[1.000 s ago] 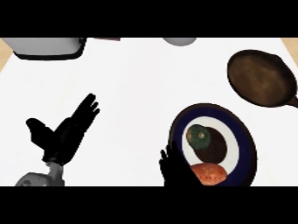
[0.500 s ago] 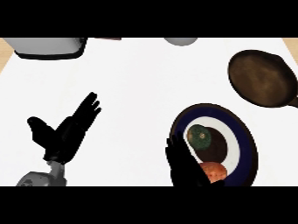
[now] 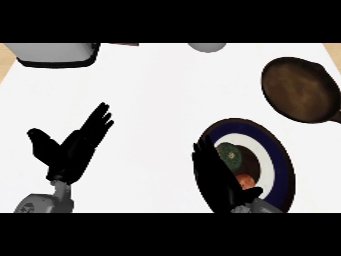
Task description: Pick the squash from the plate and place it in the pan
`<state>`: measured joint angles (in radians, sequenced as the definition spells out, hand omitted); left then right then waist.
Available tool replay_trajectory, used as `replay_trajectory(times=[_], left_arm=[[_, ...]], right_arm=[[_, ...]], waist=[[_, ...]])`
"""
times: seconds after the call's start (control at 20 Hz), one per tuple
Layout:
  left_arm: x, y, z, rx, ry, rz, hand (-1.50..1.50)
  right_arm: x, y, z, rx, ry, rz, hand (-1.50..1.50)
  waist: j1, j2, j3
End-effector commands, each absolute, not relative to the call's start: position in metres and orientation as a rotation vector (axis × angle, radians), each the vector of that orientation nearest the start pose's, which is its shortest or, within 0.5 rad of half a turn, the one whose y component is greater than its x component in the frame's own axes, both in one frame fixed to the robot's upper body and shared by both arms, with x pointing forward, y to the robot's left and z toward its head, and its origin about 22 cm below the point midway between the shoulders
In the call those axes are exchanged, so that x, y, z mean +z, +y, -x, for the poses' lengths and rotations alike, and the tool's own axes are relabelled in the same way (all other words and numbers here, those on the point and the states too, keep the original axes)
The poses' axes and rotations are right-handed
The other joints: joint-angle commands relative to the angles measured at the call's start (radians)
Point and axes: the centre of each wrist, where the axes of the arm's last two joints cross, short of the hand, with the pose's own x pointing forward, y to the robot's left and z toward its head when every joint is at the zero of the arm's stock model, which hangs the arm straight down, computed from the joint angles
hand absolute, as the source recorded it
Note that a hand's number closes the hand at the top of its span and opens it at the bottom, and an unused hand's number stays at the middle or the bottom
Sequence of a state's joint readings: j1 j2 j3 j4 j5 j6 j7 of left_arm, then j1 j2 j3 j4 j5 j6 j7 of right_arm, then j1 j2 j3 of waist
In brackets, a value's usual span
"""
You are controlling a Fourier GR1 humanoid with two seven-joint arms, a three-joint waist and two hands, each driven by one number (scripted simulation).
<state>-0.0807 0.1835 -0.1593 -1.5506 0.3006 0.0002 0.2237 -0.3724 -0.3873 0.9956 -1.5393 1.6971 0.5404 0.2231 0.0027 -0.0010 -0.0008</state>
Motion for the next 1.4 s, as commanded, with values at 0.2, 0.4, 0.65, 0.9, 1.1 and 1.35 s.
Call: replay_trajectory(times=[0.2,0.4,0.65,0.9,1.1,1.35], left_arm=[[0.016,0.225,-0.245,-0.086,-1.364,0.222,0.0],[0.017,0.223,-0.26,-0.085,-1.366,0.228,0.0],[0.012,0.22,-0.268,-0.082,-1.373,0.224,0.0],[0.015,0.23,-0.253,-0.056,-1.371,0.187,0.0],[0.009,0.225,-0.246,-0.039,-1.356,0.22,0.0],[0.018,0.222,-0.253,-0.074,-1.358,0.224,0.0]], right_arm=[[-0.021,-0.139,-0.236,2.483,-0.896,1.362,1.5],[-0.008,-0.117,-0.255,2.577,-1.053,1.373,1.5],[-0.01,-0.115,-0.26,2.63,-1.082,1.434,1.5],[-0.007,-0.126,-0.262,1.745,-0.998,1.027,1.5],[-0.001,-0.127,-0.264,1.376,-0.953,0.933,1.5],[0.044,-0.121,-0.277,1.026,-1.172,1.191,1.5]], waist=[[0.002,0.001,0.001],[0.009,0.002,0.001],[0.001,0.002,0.001],[-0.06,0.009,0.011],[-0.028,0.003,0.005],[-0.004,-0.001,0.002]])
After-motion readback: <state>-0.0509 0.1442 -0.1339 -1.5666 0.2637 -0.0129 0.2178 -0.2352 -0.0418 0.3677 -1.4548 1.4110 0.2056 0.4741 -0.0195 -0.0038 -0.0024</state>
